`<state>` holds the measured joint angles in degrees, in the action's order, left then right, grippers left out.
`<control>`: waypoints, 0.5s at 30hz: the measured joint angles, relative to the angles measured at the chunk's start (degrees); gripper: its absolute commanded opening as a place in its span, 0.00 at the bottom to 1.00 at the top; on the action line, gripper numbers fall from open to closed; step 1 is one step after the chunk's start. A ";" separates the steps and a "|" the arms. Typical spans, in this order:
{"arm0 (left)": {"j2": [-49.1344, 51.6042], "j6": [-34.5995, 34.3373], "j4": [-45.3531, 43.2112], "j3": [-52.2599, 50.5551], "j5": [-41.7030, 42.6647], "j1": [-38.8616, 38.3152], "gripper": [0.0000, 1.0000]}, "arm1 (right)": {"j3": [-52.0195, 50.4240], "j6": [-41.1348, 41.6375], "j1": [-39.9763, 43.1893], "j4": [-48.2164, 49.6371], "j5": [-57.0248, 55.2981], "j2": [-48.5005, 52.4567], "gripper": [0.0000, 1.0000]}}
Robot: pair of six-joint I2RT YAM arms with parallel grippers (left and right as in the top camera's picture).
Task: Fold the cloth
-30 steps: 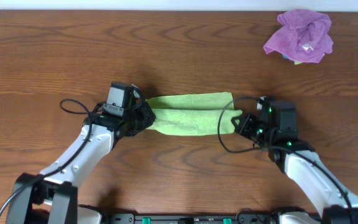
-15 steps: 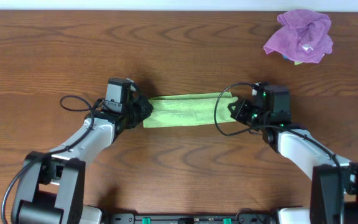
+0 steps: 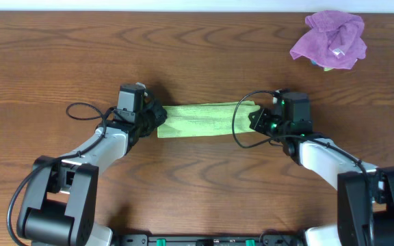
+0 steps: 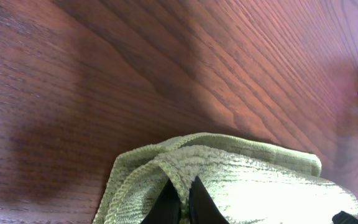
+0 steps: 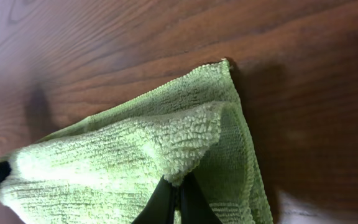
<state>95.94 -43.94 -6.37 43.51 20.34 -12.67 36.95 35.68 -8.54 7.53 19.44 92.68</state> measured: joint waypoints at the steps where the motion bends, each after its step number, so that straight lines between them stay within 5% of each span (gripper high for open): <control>1: 0.00 0.00 0.00 0.00 -0.22 0.04 0.06 | 0.00 -0.26 -0.22 0.11 -0.42 0.00 0.01; 15: 1.03 -0.02 -1.01 0.00 -1.95 0.13 0.06 | 0.04 -2.47 -1.70 1.42 -6.19 0.28 0.01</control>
<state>96.97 -43.97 -7.38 43.51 18.39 -12.53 36.99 33.21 -10.24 8.95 13.26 92.97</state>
